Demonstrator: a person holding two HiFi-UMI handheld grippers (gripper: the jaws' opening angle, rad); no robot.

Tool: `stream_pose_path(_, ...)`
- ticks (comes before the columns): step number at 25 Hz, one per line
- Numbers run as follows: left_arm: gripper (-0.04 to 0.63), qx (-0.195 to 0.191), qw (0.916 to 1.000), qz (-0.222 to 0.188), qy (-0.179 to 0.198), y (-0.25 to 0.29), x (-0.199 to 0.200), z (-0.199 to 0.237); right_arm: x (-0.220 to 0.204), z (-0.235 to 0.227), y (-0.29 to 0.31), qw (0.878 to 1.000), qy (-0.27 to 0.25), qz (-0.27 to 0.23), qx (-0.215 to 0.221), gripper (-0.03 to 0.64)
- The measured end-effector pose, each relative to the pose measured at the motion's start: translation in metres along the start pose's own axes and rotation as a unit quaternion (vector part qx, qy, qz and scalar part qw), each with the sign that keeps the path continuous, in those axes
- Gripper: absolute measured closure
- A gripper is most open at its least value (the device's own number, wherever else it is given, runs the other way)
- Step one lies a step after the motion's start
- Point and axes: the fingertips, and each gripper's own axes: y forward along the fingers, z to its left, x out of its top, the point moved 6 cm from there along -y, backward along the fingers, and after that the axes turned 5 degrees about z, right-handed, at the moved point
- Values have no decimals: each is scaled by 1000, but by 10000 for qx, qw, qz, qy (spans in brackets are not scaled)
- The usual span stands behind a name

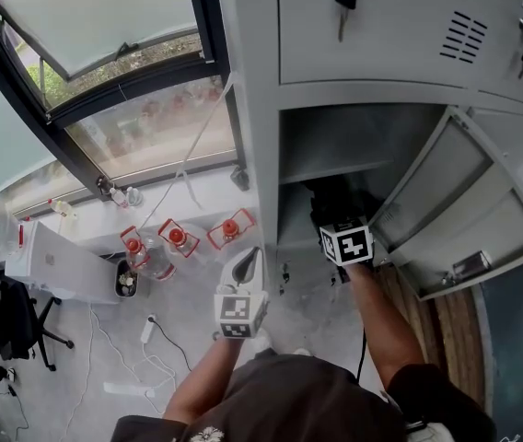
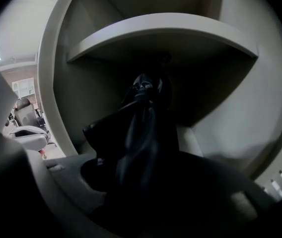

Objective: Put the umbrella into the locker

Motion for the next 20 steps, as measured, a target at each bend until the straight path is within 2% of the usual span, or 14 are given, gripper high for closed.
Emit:
stream_pose_path(12,592,-3,10000,23,-15,1,-7,4,12,-7,23,9990,141,403,144,377)
stream_pose_path(20,592,-34,9999,93,-59,1,-8,0,12,-4,40,9916,21,1245,336,370)
